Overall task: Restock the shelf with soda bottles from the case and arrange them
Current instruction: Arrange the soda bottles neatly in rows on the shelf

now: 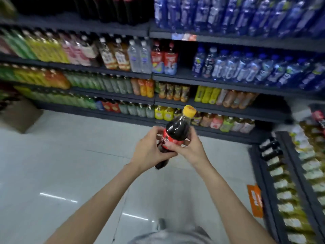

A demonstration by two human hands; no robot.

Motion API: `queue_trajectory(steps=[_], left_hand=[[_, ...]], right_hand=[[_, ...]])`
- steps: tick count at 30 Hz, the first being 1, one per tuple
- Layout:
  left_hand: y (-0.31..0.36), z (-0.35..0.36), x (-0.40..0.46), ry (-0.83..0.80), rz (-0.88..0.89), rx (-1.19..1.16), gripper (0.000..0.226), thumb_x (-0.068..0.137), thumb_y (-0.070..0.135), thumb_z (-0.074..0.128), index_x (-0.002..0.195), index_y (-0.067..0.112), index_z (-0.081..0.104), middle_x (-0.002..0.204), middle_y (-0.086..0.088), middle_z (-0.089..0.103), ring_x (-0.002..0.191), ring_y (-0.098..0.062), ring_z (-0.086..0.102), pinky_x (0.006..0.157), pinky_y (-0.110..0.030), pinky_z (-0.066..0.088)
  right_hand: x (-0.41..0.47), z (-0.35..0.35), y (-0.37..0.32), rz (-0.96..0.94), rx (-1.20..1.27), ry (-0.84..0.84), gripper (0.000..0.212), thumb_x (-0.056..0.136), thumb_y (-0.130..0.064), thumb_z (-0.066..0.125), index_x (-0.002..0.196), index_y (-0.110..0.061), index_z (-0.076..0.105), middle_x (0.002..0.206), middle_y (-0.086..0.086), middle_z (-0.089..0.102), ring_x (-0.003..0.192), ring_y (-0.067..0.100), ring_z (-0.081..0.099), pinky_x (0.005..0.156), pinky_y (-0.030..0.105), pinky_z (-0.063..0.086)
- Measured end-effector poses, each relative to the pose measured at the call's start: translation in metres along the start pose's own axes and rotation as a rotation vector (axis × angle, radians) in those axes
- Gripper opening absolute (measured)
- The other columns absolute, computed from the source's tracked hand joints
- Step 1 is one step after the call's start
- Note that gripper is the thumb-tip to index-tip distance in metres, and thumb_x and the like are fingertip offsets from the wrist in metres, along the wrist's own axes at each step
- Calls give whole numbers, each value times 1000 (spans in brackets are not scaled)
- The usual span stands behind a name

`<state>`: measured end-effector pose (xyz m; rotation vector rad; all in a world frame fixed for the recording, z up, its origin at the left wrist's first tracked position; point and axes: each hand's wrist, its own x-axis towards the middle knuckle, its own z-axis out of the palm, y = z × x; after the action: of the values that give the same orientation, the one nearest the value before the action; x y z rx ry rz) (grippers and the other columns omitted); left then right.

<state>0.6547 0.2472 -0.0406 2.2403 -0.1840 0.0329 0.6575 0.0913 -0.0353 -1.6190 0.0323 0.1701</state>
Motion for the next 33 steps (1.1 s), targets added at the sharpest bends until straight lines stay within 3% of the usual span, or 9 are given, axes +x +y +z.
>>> queue_trajectory(steps=[6, 8, 13, 17, 19, 23, 25, 30, 33], left_hand=[[-77, -121, 64, 160, 23, -155, 68, 71, 35, 80, 123, 46, 37, 117, 25, 56, 108, 9, 53, 91, -24, 48], [-102, -154, 92, 207, 32, -181, 68, 71, 42, 77, 126, 47, 37, 121, 19, 58, 111, 3, 55, 90, -24, 49], [-164, -230, 183, 365, 28, -179, 67, 64, 45, 82, 121, 36, 47, 111, 20, 63, 100, 1, 60, 83, -29, 53], [-203, -296, 267, 455, 24, -164, 65, 67, 33, 85, 118, 28, 45, 109, 17, 61, 100, 4, 58, 82, -31, 54], [-220, -330, 309, 504, 49, -133, 65, 66, 36, 85, 115, 27, 43, 110, 19, 59, 101, 3, 58, 83, -33, 54], [-252, -385, 392, 623, 139, -56, 61, 69, 34, 82, 116, 34, 43, 112, 17, 58, 100, -1, 59, 82, -31, 54], [-270, -407, 434, 669, 192, -55, 57, 72, 25, 80, 118, 28, 46, 114, 9, 59, 102, -6, 60, 84, -33, 54], [-316, -456, 537, 606, 300, -102, 56, 75, 20, 73, 124, 23, 46, 120, 5, 56, 110, -7, 57, 88, -38, 53], [-347, -487, 590, 542, 330, -157, 57, 77, 18, 72, 128, 18, 46, 125, 4, 54, 116, -4, 53, 93, -38, 51]], right_hand=[[125, 116, -58, -103, 15, -182, 56, 64, -5, 83, 108, -21, 54, 103, -5, 68, 94, 6, 65, 81, 21, 52], [167, 149, -74, -134, -10, -240, 55, 64, -7, 83, 110, -22, 55, 105, -7, 68, 97, 5, 65, 85, 22, 52], [281, 229, -107, -226, -51, -327, 52, 69, -6, 81, 113, -20, 56, 106, -8, 67, 94, -1, 64, 77, 11, 47], [374, 290, -149, -354, -171, -376, 50, 71, -24, 82, 108, -41, 54, 104, -27, 62, 93, -13, 58, 77, 10, 42], [418, 319, -170, -426, -230, -345, 50, 70, -32, 81, 111, -42, 53, 110, -18, 63, 99, -6, 57, 81, 16, 44], [496, 375, -200, -521, -288, -206, 59, 68, -34, 83, 116, -32, 47, 104, -20, 59, 92, -6, 56, 73, 6, 40], [533, 399, -208, -550, -278, -86, 67, 67, -30, 84, 121, -24, 45, 106, -16, 59, 93, -3, 56, 74, 3, 40], [624, 449, -221, -622, -254, 143, 69, 66, -25, 85, 123, -17, 46, 108, -10, 60, 100, 2, 57, 82, 9, 44], [675, 482, -229, -624, -272, 210, 70, 67, -27, 84, 125, -19, 45, 113, -5, 63, 105, 9, 59, 90, 24, 48]])
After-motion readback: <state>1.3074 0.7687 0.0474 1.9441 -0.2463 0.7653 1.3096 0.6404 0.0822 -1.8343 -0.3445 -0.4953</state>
